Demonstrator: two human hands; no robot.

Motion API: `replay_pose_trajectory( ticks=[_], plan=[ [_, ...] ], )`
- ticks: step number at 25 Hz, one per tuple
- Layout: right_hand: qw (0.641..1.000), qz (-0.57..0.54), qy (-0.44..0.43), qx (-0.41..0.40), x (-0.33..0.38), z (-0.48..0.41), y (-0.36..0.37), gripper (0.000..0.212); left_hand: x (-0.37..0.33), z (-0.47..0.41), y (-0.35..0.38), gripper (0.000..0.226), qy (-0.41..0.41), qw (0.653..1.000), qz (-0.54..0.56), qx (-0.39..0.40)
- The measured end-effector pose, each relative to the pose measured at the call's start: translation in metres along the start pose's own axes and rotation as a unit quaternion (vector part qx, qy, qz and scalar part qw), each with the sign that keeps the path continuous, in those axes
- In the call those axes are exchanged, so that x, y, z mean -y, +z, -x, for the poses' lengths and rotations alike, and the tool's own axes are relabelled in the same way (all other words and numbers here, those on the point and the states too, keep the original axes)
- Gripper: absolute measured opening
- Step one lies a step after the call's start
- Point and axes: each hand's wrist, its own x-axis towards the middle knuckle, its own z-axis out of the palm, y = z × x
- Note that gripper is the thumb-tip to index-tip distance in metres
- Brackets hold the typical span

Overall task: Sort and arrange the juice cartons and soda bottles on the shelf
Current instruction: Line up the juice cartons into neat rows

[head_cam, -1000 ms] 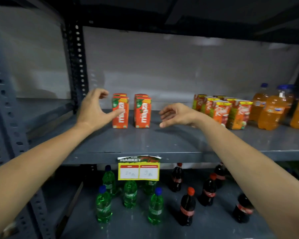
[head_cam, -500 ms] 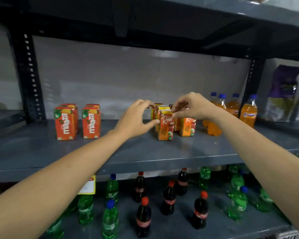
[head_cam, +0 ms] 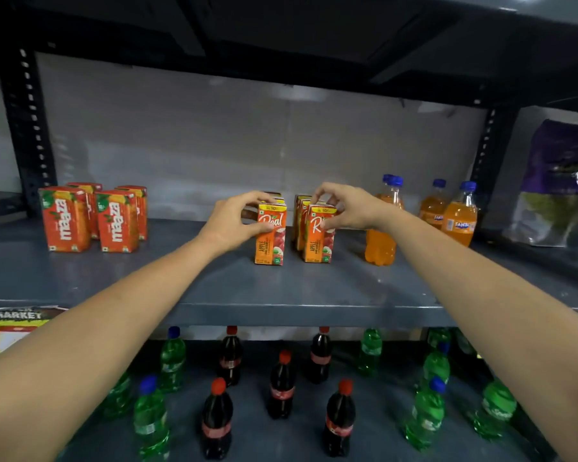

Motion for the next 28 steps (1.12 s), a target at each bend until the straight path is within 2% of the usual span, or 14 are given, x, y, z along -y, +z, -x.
replay_pose_trajectory(
  ticks=[6,9,11,14,16,23,28],
  plan=[
    [0.997,-0.065,-0.032,0.01,-0.015,0.002,-0.004,0.039,-0.005,-0.009,0.014,0.045,-0.029,1.0,-0.006,-0.006],
    [0.995,-0.096,-0.027,-0.031,-0.018,0.005,0.003,0.041,-0.001,-0.008,0.018,0.051,-0.047,0.999,0.013,-0.01],
    [0.98,-0.187,0.012,-0.067,-0.024,0.01,0.016,0.051,0.004,-0.004,0.021,0.06,-0.083,0.995,0.048,-0.011],
    [0.932,-0.343,0.097,-0.06,-0.032,0.019,0.045,0.063,0.009,0.0,0.026,0.063,-0.136,0.985,0.103,-0.019],
    [0.923,-0.361,0.12,-0.055,-0.037,0.019,0.058,0.061,0.011,-0.001,0.026,0.059,-0.155,0.981,0.113,-0.02],
    [0.911,-0.393,0.104,-0.07,-0.037,0.013,0.066,0.037,0.013,-0.003,0.024,0.049,-0.173,0.977,0.124,-0.007],
    [0.912,-0.394,0.09,-0.071,-0.041,0.011,0.068,0.036,0.012,-0.002,0.019,0.049,-0.172,0.977,0.124,0.003]
  ],
)
